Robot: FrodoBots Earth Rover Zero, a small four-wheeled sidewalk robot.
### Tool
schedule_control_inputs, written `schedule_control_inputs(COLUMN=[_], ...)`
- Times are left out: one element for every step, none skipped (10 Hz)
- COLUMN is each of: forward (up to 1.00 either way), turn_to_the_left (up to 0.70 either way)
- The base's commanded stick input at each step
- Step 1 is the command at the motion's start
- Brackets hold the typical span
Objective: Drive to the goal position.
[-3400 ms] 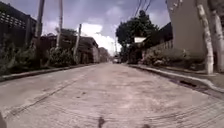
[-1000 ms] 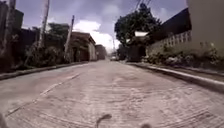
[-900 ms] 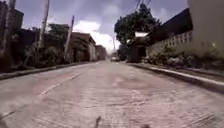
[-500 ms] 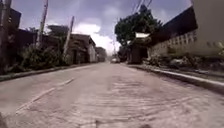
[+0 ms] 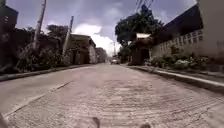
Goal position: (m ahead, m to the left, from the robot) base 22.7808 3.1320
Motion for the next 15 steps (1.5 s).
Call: schedule_control_inputs(forward=[0.85,0.85,0.85,0.85,0.85,0.85,0.85,0.85,0.85,0.85,0.85,0.85,0.85,0.85,0.85], turn_to_the_left=[0.01,0.01,0.01,0.01,0.01,0.01,0.01,0.01,0.01,0.01,0.01,0.01,0.01,0.01,0.01])
